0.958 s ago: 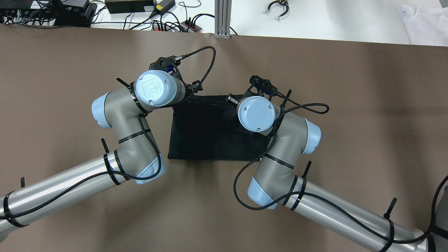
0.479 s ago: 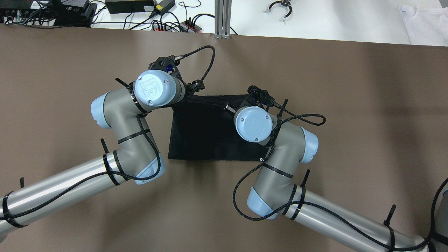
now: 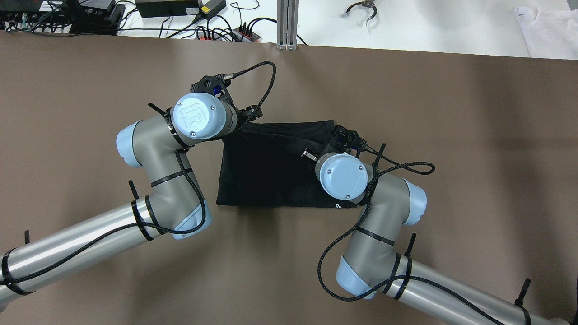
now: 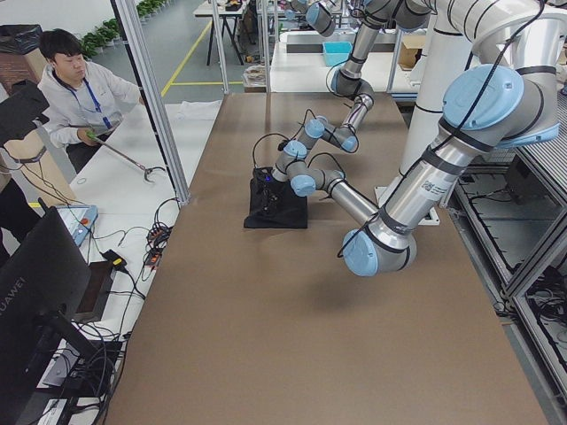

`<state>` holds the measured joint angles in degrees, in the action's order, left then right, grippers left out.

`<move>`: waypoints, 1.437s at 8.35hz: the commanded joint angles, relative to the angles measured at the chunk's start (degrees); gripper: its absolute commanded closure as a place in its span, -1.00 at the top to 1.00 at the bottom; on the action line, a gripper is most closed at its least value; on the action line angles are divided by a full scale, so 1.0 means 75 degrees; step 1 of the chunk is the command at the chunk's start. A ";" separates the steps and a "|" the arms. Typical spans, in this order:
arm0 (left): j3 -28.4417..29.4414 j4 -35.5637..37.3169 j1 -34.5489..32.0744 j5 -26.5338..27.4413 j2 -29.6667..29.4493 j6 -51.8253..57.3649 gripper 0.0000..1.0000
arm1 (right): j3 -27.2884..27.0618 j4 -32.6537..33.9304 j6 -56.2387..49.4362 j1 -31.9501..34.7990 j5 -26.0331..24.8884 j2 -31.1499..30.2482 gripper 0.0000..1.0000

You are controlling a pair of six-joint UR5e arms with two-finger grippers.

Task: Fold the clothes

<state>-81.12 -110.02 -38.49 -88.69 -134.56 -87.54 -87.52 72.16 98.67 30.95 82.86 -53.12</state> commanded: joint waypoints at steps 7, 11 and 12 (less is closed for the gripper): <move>-0.0012 -0.0003 -0.0001 -0.0011 0.0176 0.0000 1.00 | 0.0349 -0.0469 0.0169 0.0301 -0.0067 0.0028 -1.00; -0.0012 -0.0003 0.0046 0.0001 0.0188 -0.0012 1.00 | 0.1657 -0.0445 0.0122 0.0969 -0.0055 0.1020 -1.00; -0.0012 -0.0003 0.0046 0.0001 0.0188 -0.0012 1.00 | 0.2021 -0.0445 0.0110 0.1145 -0.0044 0.1233 -1.00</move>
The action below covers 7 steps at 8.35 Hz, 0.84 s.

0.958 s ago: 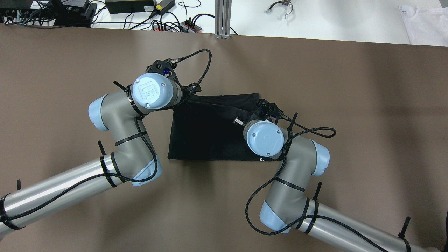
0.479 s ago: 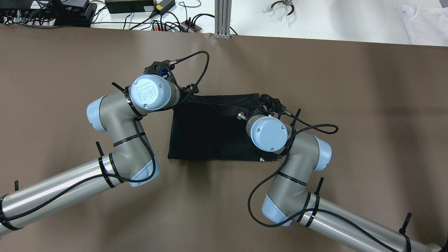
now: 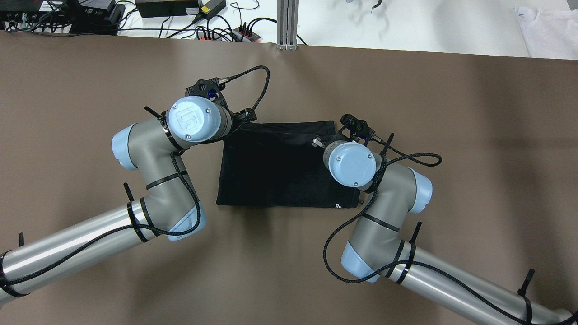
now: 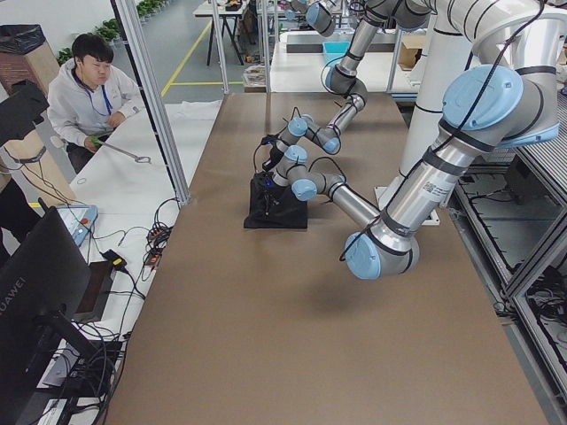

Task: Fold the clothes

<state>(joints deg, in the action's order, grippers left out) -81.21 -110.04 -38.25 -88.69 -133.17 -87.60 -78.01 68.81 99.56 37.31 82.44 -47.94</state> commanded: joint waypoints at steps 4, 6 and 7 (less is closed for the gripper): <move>-0.0011 -0.0012 0.0014 -0.0011 0.0002 -0.0003 1.00 | 0.1553 -0.0443 -0.0384 0.0650 -0.0059 0.0545 0.31; -0.0500 0.0000 0.0002 -0.0046 0.0222 0.0090 1.00 | 0.1461 -0.0444 -0.1177 0.0615 0.0034 0.0836 0.88; -0.0933 0.0012 -0.0045 -0.0371 0.0503 0.0114 1.00 | 0.1240 -0.0444 -0.1436 0.0615 0.0105 0.0930 0.88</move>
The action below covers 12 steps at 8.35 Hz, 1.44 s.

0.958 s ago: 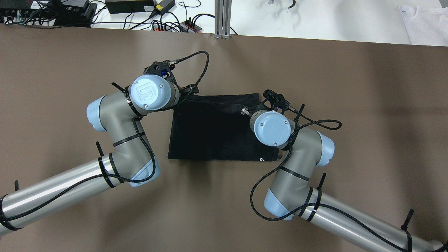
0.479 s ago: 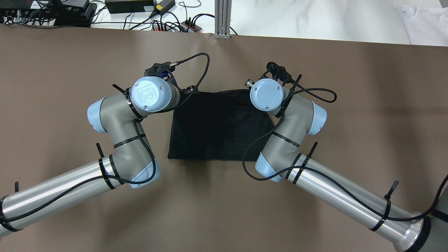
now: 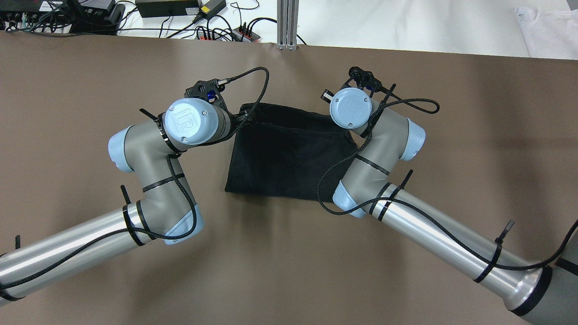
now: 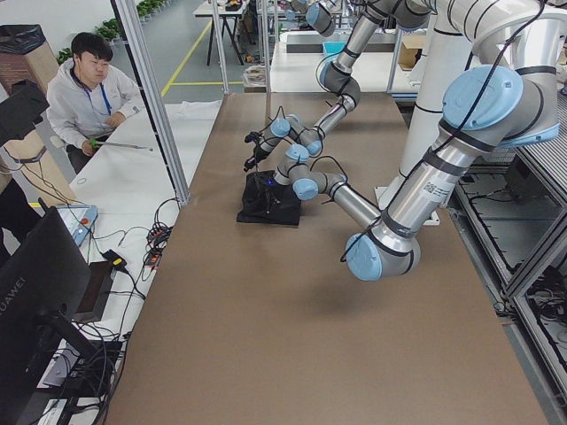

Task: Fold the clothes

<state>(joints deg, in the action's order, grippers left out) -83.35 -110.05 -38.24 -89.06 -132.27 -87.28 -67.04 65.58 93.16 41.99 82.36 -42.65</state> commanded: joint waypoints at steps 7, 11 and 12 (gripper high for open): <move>-0.2561 0.0095 -0.2736 -0.2701 0.3370 0.3987 1.00 | -0.2248 0.0547 -0.6351 0.1511 0.1908 -0.2602 0.90; -0.2504 0.0734 -0.5699 -0.3209 0.4768 0.9607 1.00 | -0.3587 0.1205 -1.1742 0.4204 0.2014 -0.4878 0.90; -0.2469 0.1157 -0.6414 -0.3011 0.4781 1.0804 1.00 | -0.3647 0.1205 -1.2786 0.4860 0.1956 -0.5173 0.90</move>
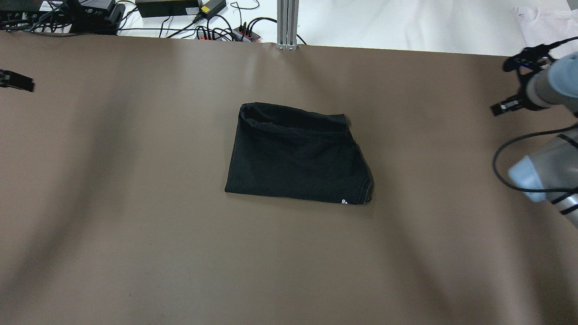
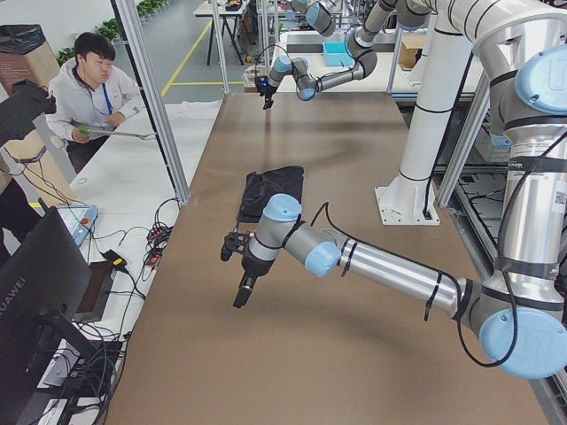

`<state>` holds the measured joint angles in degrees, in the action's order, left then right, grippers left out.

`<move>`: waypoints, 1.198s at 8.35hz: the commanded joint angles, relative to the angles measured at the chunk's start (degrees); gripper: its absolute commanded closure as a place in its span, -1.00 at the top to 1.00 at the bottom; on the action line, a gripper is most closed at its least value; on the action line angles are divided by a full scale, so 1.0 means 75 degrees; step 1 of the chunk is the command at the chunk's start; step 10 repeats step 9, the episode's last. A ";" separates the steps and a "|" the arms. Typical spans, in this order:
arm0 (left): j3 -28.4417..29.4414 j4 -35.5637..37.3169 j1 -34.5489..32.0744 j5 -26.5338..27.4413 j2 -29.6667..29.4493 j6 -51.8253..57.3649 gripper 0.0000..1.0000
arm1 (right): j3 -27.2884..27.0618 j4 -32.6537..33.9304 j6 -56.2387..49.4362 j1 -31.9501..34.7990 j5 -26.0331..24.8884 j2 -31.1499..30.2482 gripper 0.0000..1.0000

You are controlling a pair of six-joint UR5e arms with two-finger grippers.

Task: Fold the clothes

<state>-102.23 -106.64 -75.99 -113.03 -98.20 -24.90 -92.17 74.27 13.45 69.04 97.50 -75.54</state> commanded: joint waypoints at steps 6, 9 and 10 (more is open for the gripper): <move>-0.0383 0.0566 -0.2698 0.1937 0.1433 0.4282 1.00 | -0.1545 -0.0738 -0.3867 0.3111 -0.1360 -0.2569 0.89; -0.0608 0.0252 -0.2700 0.1910 0.1585 0.3917 1.00 | -0.1773 -0.0471 -0.3284 0.3111 -0.1305 -0.2642 0.89; -0.0608 0.0252 -0.2700 0.1910 0.1585 0.3917 1.00 | -0.1773 -0.0471 -0.3284 0.3111 -0.1305 -0.2642 0.89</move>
